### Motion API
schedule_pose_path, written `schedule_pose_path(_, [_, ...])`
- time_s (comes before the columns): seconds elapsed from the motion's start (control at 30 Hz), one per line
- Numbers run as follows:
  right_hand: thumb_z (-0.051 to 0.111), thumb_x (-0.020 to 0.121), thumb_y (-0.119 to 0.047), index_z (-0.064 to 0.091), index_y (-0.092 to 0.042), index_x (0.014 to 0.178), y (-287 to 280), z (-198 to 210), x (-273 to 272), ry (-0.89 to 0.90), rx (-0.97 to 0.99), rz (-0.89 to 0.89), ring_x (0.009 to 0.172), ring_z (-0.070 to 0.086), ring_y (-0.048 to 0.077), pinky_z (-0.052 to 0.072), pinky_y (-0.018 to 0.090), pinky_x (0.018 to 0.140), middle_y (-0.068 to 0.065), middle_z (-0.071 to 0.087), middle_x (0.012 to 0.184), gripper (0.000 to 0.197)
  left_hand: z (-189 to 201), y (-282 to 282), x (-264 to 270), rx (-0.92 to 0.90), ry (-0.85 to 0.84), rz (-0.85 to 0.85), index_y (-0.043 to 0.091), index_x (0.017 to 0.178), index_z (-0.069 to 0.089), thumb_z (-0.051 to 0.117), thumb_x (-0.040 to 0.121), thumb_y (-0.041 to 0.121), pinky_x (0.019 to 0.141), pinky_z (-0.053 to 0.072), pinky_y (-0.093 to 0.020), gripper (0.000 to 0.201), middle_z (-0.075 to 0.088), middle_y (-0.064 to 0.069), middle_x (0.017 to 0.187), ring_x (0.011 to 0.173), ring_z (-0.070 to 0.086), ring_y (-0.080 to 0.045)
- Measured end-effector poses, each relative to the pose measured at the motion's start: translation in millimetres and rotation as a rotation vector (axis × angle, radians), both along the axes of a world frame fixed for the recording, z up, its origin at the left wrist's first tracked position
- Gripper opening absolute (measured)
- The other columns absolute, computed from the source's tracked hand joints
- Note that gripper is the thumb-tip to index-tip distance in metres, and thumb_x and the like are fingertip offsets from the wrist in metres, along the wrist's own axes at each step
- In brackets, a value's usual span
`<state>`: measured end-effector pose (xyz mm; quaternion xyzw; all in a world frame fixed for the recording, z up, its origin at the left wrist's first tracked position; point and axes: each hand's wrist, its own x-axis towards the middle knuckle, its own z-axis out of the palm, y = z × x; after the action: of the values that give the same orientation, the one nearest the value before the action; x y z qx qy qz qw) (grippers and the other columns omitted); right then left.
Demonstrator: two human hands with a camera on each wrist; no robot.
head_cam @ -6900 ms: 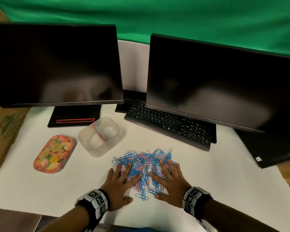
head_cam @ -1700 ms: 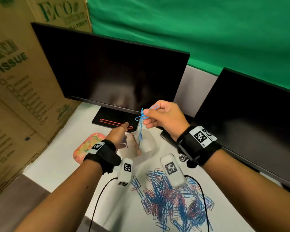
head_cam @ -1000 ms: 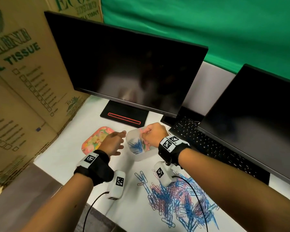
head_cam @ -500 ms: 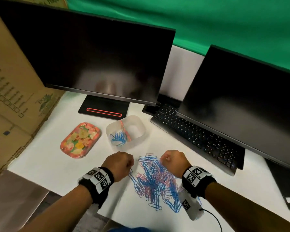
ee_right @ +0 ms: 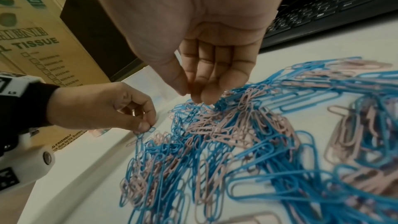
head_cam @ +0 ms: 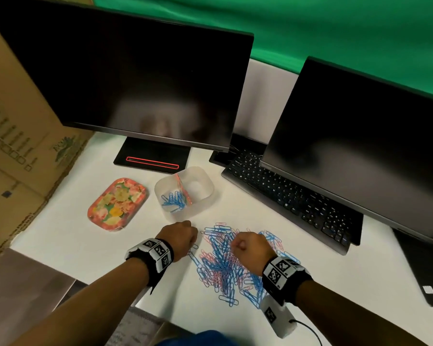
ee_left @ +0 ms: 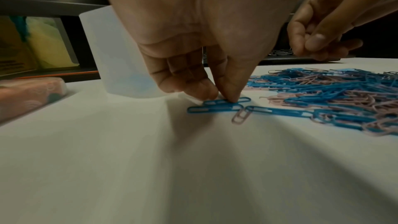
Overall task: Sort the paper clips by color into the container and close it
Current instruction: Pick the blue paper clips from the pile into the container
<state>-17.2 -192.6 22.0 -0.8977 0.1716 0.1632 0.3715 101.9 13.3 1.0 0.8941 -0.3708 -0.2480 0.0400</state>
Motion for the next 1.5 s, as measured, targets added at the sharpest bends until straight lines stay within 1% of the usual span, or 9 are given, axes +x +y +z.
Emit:
schedule_pose_path(0.13, [0.06, 0.083, -0.018, 0.07, -0.021, 0.082, -2.6, 2.5, 4.4, 0.006, -0.006, -0.022, 0.062, 0.059, 0.009, 0.045, 0.017, 0.058, -0.009, 0.062, 0.065, 0.011, -5.9, 0.4, -0.2, -0.018, 0.002, 0.005, 0.02, 0.093, 0.059, 0.047, 0.089, 0.02, 0.073, 0.046, -0.034, 0.012, 0.054, -0.001, 0.105, 0.093, 0.059, -0.026])
schedule_pose_path(0.3, [0.059, 0.083, -0.017, 0.071, -0.02, 0.084, -3.9, 4.0, 18.3, 0.008, -0.053, -0.024, 0.069, 0.065, 0.017, 0.056, 0.026, 0.067, -0.004, 0.064, 0.069, 0.012, -5.2, 3.7, 3.1, -0.03, -0.008, 0.008, 0.021, 0.1, 0.06, 0.051, 0.088, 0.023, 0.073, 0.042, -0.03, 0.015, 0.053, 0.001, 0.109, 0.097, 0.059, -0.024])
schedule_pose_path(0.47, [0.057, 0.085, -0.016, 0.07, -0.022, 0.086, -0.8, 3.1, 38.1, 0.044, -0.117, -0.028, 0.079, 0.066, 0.022, 0.057, 0.031, 0.076, 0.0, 0.064, 0.079, 0.015, -2.4, 4.8, 7.4, -0.013, -0.01, 0.033, 0.022, 0.096, 0.063, 0.053, 0.088, 0.025, 0.075, 0.044, -0.031, 0.013, 0.057, 0.001, 0.107, 0.098, 0.058, -0.024])
schedule_pose_path(0.67, [0.052, 0.087, -0.012, 0.069, -0.022, 0.096, 7.2, -2.0, 59.2, 0.045, -0.204, -0.009, 0.09, 0.065, 0.023, 0.055, 0.028, 0.08, 0.004, 0.069, 0.099, 0.022, -0.3, 3.8, 5.6, -0.034, 0.024, 0.084, 0.019, 0.093, 0.059, 0.051, 0.089, 0.025, 0.078, 0.046, -0.033, 0.011, 0.058, -0.002, 0.107, 0.097, 0.059, -0.026])
schedule_pose_path(0.87, [0.048, 0.088, -0.002, 0.065, -0.018, 0.106, 12.3, -9.7, 68.1, 0.061, -0.293, 0.089, 0.097, 0.063, 0.024, 0.053, 0.027, 0.081, 0.005, 0.067, 0.109, 0.03, 3.0, 16.5, 5.2, -0.242, 0.137, 0.303, 0.028, 0.08, 0.05, 0.052, 0.084, 0.016, 0.067, 0.042, -0.027, 0.012, 0.063, 0.001, 0.086, 0.078, 0.057, -0.022])
schedule_pose_path(1.0, [0.048, 0.088, -0.001, 0.061, -0.017, 0.109, 11.3, -13.0, 68.2, 0.077, -0.325, 0.129, 0.099, 0.062, 0.022, 0.051, 0.025, 0.079, 0.005, 0.064, 0.112, 0.03, 4.4, 31.5, 3.0, -0.405, 0.201, 0.427, 0.029, 0.096, 0.052, 0.052, 0.088, 0.01, 0.065, 0.038, -0.023, 0.021, 0.057, 0.012, 0.066, 0.068, 0.054, -0.015])
schedule_pose_path(1.13, [0.045, 0.086, 0.003, 0.058, -0.015, 0.113, 9.7, -12.2, 71.0, 0.104, -0.323, 0.145, 0.101, 0.06, 0.023, 0.043, 0.022, 0.072, 0.007, 0.062, 0.114, 0.035, 2.8, 47.1, 1.4, -0.452, 0.266, 0.508, 0.027, 0.114, 0.055, 0.047, 0.089, 0.003, 0.073, 0.044, -0.026, 0.036, 0.062, 0.006, 0.077, 0.072, 0.057, -0.016])
schedule_pose_path(1.33, [0.048, 0.087, 0.001, 0.06, -0.013, 0.114, 10.6, -13.1, 70.0, 0.142, -0.367, 0.172, 0.109, 0.057, 0.023, 0.048, 0.027, 0.085, 0.007, 0.059, 0.119, 0.033, -1.3, 55.1, 1.4, -0.453, 0.32, 0.607, 0.031, 0.082, 0.054, 0.044, 0.087, 0.005, 0.075, 0.048, -0.03, 0.028, 0.062, 0.002, 0.086, 0.08, 0.061, -0.023])
schedule_pose_path(1.5, [0.049, 0.087, -0.005, 0.06, -0.014, 0.11, 10.1, -11.6, 68.1, 0.117, -0.362, 0.142, 0.104, 0.058, 0.022, 0.049, 0.027, 0.082, 0.006, 0.06, 0.116, 0.027, -2.3, 48.5, 0.9, -0.378, 0.294, 0.519, 0.025, 0.09, 0.055, 0.055, 0.079, 0.009, 0.068, 0.041, -0.023, 0.019, 0.058, 0.005, 0.086, 0.078, 0.053, -0.017])
